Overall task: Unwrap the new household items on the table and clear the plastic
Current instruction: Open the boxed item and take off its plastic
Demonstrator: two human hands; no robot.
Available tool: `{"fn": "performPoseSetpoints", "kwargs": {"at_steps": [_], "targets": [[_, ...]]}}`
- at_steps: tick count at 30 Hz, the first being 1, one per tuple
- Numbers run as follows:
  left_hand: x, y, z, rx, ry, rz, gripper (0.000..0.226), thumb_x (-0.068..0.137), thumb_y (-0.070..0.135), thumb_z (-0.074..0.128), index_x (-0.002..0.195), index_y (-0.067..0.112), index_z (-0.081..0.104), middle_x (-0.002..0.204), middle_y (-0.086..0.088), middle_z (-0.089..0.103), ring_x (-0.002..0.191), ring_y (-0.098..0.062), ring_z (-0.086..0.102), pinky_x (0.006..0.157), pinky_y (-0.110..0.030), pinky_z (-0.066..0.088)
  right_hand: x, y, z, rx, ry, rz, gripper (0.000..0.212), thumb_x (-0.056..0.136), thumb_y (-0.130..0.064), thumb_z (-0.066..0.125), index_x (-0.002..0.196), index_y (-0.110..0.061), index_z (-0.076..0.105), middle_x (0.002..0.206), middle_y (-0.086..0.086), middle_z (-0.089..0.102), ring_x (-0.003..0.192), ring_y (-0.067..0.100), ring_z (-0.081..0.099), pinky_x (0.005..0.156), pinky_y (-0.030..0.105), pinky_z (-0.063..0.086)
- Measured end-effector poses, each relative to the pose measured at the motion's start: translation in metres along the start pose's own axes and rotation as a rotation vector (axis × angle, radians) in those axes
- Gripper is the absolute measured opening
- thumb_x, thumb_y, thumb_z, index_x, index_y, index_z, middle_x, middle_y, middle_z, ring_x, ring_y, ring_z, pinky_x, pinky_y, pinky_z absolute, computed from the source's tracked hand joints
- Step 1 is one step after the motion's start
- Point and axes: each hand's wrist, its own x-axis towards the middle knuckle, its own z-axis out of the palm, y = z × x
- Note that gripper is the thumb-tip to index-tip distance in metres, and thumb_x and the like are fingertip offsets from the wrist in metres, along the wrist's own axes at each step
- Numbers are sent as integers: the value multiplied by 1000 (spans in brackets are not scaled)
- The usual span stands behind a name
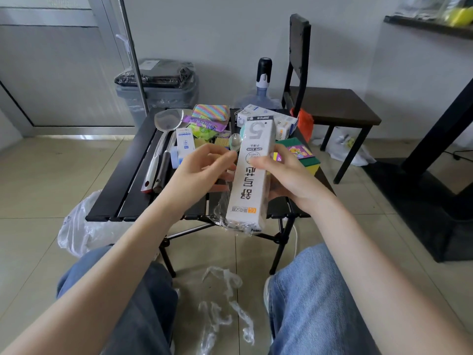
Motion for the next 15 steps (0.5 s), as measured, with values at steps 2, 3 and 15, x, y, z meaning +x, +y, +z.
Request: {"fn": "performPoseSetpoints", "kwargs": {"at_steps": [2, 3, 15], "targets": [[1, 0, 1, 74, -24, 29, 22, 86, 25, 67, 101, 12, 59, 80, 5, 64, 79, -12, 66, 75, -32, 60, -1, 0, 3, -1, -10, -3, 30, 87, -25, 68, 112, -28, 51, 105, 9, 69, 93, 27, 70, 63, 44, 60], [1, 1, 0, 87, -24, 31, 23, 83, 22, 70, 100, 11, 59, 76, 6, 62, 79, -14, 65, 74, -34, 60, -1, -1, 4, -2, -13, -4, 30, 87, -25, 68, 111, -28, 51, 106, 9, 69, 94, 27, 70, 64, 45, 60], [6, -13, -4, 585, 204, 435, 11, 87, 13, 67, 95, 19, 72, 75, 0, 64, 68, -20, 59, 69, -18, 47, 4, -6, 2, -51, 0, 124, 27, 85, -34, 69, 103, -22, 53, 97, 9, 69, 74, 18, 69, 54, 33, 56]]}}
